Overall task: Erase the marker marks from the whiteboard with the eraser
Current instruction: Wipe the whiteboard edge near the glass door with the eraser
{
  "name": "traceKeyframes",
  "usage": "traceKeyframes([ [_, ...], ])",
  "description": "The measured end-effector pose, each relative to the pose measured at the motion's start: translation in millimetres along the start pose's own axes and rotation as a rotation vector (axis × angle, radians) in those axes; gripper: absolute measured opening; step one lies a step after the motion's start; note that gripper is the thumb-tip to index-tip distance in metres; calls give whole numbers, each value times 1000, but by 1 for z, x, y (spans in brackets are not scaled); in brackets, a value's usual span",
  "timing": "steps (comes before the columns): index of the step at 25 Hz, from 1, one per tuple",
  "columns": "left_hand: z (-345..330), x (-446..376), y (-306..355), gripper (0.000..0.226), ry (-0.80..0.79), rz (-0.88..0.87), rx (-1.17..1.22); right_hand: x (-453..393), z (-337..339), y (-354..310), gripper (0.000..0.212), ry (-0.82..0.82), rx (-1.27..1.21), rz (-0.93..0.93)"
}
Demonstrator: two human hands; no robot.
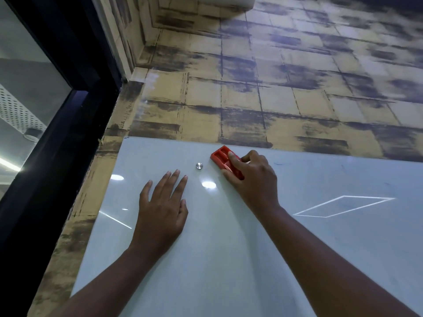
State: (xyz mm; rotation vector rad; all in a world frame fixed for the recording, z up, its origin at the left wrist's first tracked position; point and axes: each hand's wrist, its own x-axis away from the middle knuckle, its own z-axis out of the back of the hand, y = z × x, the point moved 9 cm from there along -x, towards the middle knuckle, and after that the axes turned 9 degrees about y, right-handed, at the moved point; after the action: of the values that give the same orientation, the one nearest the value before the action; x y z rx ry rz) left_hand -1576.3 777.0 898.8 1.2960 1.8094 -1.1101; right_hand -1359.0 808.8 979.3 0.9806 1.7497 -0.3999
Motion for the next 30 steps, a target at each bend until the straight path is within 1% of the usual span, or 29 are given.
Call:
traceKeyframes([
  [1,0,1,8,57,11,-15,6,-1,7,16,47,1,35,7],
  [2,0,2,17,57,18,-27,13,-2,15,39,46,-1,77,-27],
  [4,-5,1,34,56,19,-24,20,0,35,96,47,4,159,-197],
  [6,-11,-3,50,56,12,-8,25,12,63,153,49,56,234,-376],
  [7,-13,-5,57,56,6,-7,29,20,76,174,50,86,274,-433],
  [10,-19,-9,78,56,-12,-25,32,37,93,206,52,111,341,-537],
  [13,-15,-6,81,58,4,16,24,37,86,203,54,91,327,-578],
  [15,-11,-1,73,61,16,87,23,35,73,182,55,57,288,-520],
  [16,-11,2,69,63,14,119,17,33,65,164,55,37,259,-457],
  [18,-12,7,66,65,-6,148,3,32,49,114,53,6,184,-273],
  [21,-15,11,66,65,-43,132,9,52,33,33,51,-55,55,19],
  [23,-14,12,66,63,-55,112,9,75,34,3,51,-121,-15,181],
  [27,-10,15,68,62,-55,98,17,99,49,4,48,-200,-91,400],
  [28,-9,16,68,61,-50,96,22,99,52,11,48,-214,-76,421],
  [29,-8,17,69,61,-43,89,24,94,54,22,48,-219,-54,402],
  [30,-7,18,70,60,-42,78,26,86,57,39,48,-204,-36,342],
])
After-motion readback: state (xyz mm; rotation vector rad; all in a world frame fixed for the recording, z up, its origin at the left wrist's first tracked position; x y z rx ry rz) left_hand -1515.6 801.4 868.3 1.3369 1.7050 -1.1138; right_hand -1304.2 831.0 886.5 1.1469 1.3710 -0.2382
